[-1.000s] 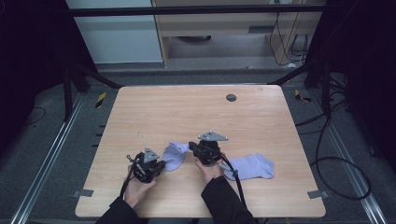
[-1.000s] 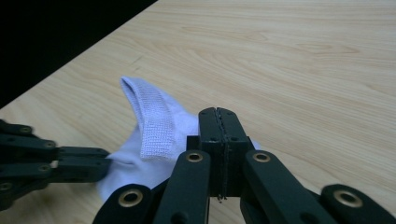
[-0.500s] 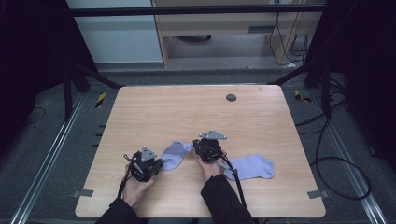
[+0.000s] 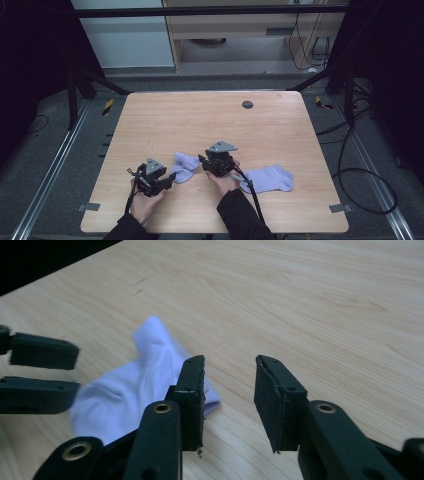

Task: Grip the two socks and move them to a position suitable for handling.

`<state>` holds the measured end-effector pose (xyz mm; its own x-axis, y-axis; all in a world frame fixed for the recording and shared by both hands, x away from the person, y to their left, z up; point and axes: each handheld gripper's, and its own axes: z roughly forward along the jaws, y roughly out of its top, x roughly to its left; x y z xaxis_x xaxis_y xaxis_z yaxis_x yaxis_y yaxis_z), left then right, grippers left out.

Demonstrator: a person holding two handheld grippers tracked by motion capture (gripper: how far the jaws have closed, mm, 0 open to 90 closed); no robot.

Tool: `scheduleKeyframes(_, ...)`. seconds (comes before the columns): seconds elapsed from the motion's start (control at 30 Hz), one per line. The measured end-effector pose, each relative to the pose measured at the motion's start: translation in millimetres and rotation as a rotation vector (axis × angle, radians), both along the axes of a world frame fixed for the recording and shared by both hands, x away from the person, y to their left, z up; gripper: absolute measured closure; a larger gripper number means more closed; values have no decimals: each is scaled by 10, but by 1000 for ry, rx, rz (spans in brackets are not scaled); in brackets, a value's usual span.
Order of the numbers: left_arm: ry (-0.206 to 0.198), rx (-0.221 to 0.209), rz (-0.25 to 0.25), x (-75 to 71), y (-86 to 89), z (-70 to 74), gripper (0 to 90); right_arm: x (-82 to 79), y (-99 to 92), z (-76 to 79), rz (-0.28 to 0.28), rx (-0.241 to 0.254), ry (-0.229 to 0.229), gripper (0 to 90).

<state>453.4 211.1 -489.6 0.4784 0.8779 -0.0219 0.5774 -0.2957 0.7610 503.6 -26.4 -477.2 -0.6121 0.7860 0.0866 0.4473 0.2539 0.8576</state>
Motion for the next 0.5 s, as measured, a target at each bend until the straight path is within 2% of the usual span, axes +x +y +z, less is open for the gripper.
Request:
scheduleKeyframes(0.07,6,14,7,-1,-36,-26,502,-4,104,23,36,-31,-18,626)
scheduleKeyframes(0.13,12,31,7,3,-58,-50,492,2,192,47,62,-37,-24,608)
scheduleKeyframes(0.27,24,48,12,11,-70,-89,495,22,315,88,80,-44,-43,589)
scheduleKeyframes(0.37,26,47,12,13,-73,-104,517,28,377,122,86,-41,-64,592)
scheduleKeyframes(0.5,25,38,6,8,-76,-113,558,60,448,98,114,-51,-51,602)
